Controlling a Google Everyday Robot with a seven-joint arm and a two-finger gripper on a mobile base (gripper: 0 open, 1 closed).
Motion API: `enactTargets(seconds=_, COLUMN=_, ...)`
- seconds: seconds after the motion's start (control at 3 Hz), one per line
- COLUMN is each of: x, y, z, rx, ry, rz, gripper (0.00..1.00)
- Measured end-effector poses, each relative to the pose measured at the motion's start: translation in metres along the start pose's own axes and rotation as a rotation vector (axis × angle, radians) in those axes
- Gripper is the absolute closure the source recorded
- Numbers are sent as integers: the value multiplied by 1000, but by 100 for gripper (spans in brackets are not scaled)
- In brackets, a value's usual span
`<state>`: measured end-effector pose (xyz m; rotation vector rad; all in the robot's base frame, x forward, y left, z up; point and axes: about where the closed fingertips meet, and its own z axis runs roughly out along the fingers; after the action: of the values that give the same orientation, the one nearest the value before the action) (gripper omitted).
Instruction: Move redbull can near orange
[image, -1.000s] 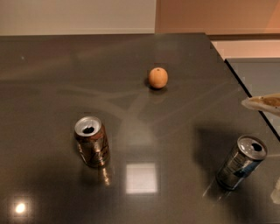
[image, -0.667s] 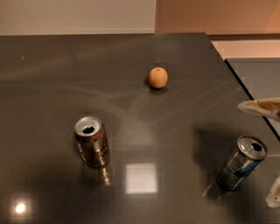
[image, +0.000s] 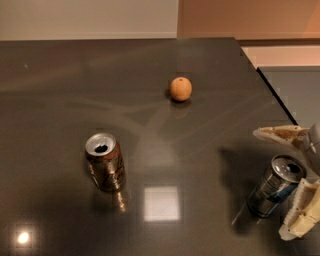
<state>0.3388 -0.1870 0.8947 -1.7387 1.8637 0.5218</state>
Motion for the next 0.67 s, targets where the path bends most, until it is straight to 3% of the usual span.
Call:
enactTargets(seconds=0.33, x=4, y=1, z=4, rx=0, ry=-11, rz=9, gripper=17)
enactTargets(seconds=0.67, x=8, y=1, z=-2, rx=17, ry=-22, rz=30, gripper=41)
